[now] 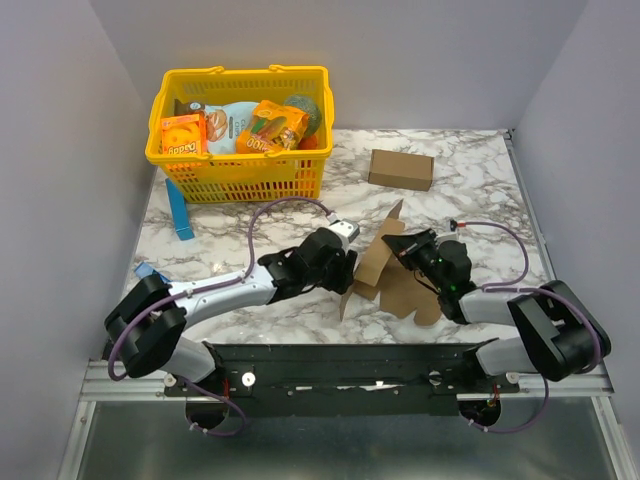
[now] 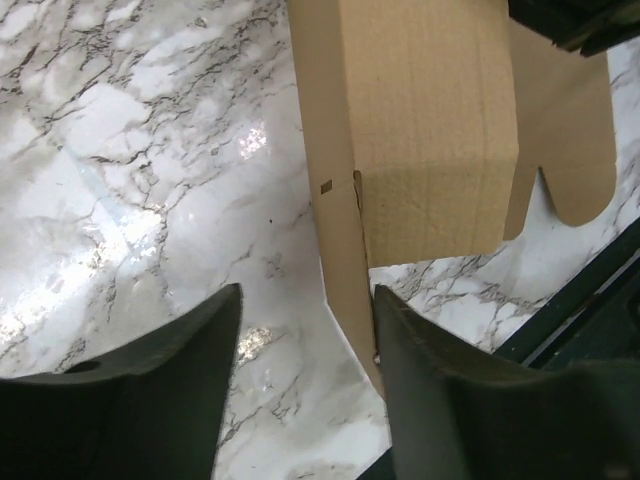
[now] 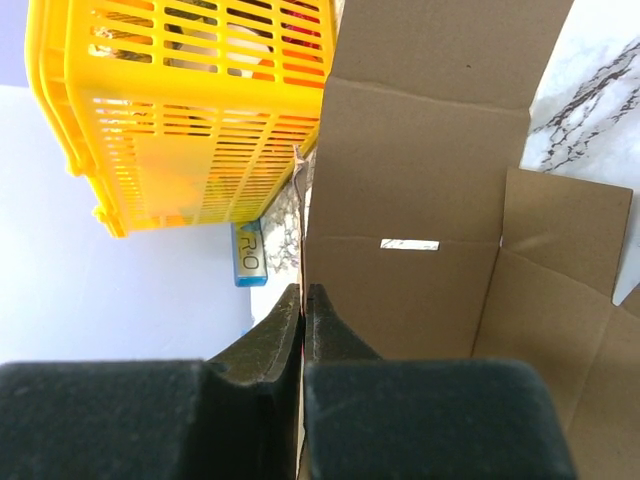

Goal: Fold the paper box

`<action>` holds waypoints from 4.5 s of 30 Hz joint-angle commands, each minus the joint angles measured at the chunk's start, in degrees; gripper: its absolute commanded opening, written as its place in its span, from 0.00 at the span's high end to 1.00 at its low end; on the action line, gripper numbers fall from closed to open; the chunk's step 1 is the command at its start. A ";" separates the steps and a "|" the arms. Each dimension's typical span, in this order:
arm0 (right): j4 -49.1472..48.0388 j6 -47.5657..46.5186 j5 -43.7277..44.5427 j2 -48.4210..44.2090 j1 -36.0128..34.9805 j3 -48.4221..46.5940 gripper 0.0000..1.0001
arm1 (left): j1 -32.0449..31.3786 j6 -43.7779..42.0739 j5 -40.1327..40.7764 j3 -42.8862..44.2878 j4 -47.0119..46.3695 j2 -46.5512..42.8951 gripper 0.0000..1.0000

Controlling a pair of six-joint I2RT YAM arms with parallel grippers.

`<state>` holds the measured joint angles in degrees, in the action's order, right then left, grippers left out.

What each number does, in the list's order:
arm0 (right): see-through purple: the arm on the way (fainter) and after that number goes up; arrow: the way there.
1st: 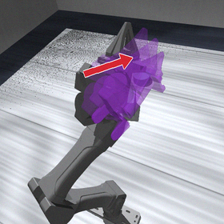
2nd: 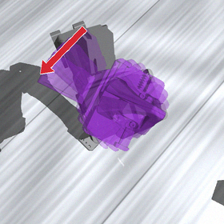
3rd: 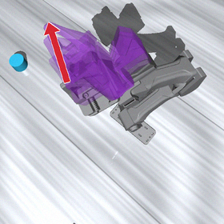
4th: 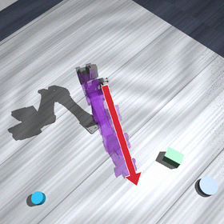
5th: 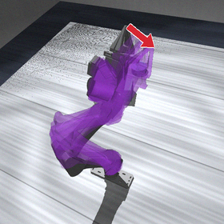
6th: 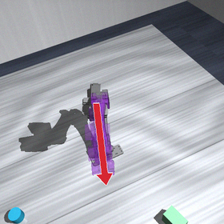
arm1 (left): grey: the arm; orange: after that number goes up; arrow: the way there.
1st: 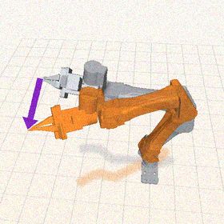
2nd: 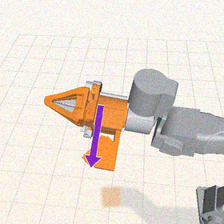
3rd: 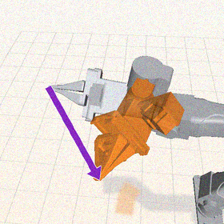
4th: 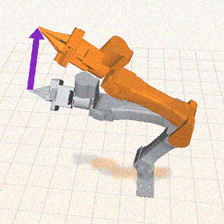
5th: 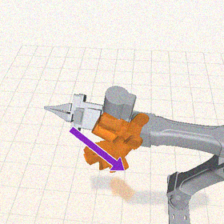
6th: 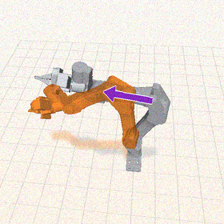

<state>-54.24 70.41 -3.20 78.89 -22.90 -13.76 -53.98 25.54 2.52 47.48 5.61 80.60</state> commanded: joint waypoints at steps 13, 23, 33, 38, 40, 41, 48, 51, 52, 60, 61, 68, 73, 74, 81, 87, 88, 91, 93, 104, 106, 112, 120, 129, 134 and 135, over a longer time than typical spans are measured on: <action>24.16 -22.13 -3.28 -18.23 -0.04 -7.94 0.23 | 0.88 -23.15 -1.20 12.36 18.20 0.53 1.00; 46.20 -62.73 -16.13 -39.34 -0.39 -15.74 0.16 | 16.61 -39.15 -30.11 22.55 32.34 -0.01 1.00; 63.73 -96.04 -1.04 -28.98 -20.16 -30.53 0.20 | 20.75 -47.16 -35.57 27.14 45.90 1.94 1.00; 63.37 -104.24 -1.98 -28.62 -21.93 -31.06 0.20 | 21.28 -47.69 -37.68 26.87 45.46 -0.17 1.00; 65.39 -107.32 -2.25 -27.13 -22.19 -32.38 0.20 | 21.28 -47.86 -38.21 26.35 45.28 -0.88 1.00; 68.01 -108.20 -2.25 -26.43 -22.45 -33.86 0.20 | 21.28 -47.78 -38.21 26.17 45.20 -1.05 1.00; 67.51 -115.23 -0.40 -23.09 -24.13 -35.37 0.21 | 21.28 -47.60 -38.91 25.29 44.84 -1.58 1.00; 67.68 -117.07 -1.45 -20.80 -24.83 -36.34 0.25 | 21.28 -47.60 -39.17 25.20 44.76 -1.76 1.00; 67.86 -117.60 -1.46 -20.27 -25.00 -36.86 0.25 | 21.28 -47.60 -39.26 25.20 44.84 -1.76 1.00; 66.63 -120.16 -2.86 -15.88 -27.20 -38.62 0.46 | 21.19 -47.43 -39.97 24.85 44.76 -1.76 1.00; 66.63 -120.16 -2.86 -15.53 -27.29 -38.88 0.50 | 21.19 -47.34 -39.70 24.85 44.49 -1.85 1.00; 68.56 -119.28 -0.76 -14.03 -27.82 -39.15 0.89 | 21.19 -44.80 -37.69 24.59 41.86 -1.85 1.00; 64.19 -116.65 5.03 -14.12 -27.82 -33.82 0.99 | 21.28 -38.47 -33.91 23.45 34.05 -1.06 0.55; 60.60 -116.47 8.01 -14.55 -27.82 -32.66 0.99 | 21.28 -37.33 -31.73 23.27 32.64 -0.71 0.40; 55.03 -112.60 16.20 -11.57 -27.91 -28.08 0.99 | 21.54 -27.13 -11.98 19.23 17.09 -3.86 0.04; 51.52 -110.23 25.87 -7.53 -27.99 -26.94 0.99 | 21.54 -14.05 4.92 15.37 13.92 -6.50 0.01; 50.99 -110.14 26.57 -7.35 -27.99 -26.85 0.99 | 21.54 -11.50 6.08 12.14 12.43 -6.94 0.01; 50.02 -110.05 28.07 -6.21 -27.99 -26.41 0.99 | 21.46 -5.51 2.76 3.01 2.07 -9.66 0.02; 49.49 -109.79 28.25 -5.86 -27.99 -26.14 0.99 | 21.37 -3.39 -0.14 0.25 -4.25 -10.28 0.03; 48.97 -109.08 27.02 -6.82 -28.08 -25.27 0.99 | 26.70 0.56 3.99 2.26 -9.47 -1.69 0.03; 48.96 -109.08 26.93 -7.00 -28.08 -25.18 0.99 | 28.30 1.61 3.89 2.44 -11.75 -0.36 0.03; 48.96 -109.17 26.67 -7.35 -27.99 -25.09 0.99 | 30.42 0.48 -0.14 5.51 -16.93 7.72 0.04; 48.61 -109.35 26.32 -7.09 -28.08 -24.74 0.99 | 29.37 -5.14 -18.84 4.81 -28.26 16.08 0.07; 48.17 -110.84 28.16 -6.03 -27.99 -24.04 0.99 | 30.24 -4.80 -25.12 1.20 -36.47 19.60 0.05; 48.00 -111.11 27.20 -7.08 -28.08 -23.42 0.99 | 31.30 -6.99 -28.53 4.10 -34.43 23.37 0.06; 47.74 -111.02 27.20 -7.09 -27.99 -23.42 0.99 | 30.43 -6.91 -29.76 4.28 -35.30 23.81 0.07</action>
<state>-4.54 -40.18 23.29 72.44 -50.57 -38.06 -23.18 20.73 -22.61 50.09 -28.21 101.38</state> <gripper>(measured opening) 0.015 0.947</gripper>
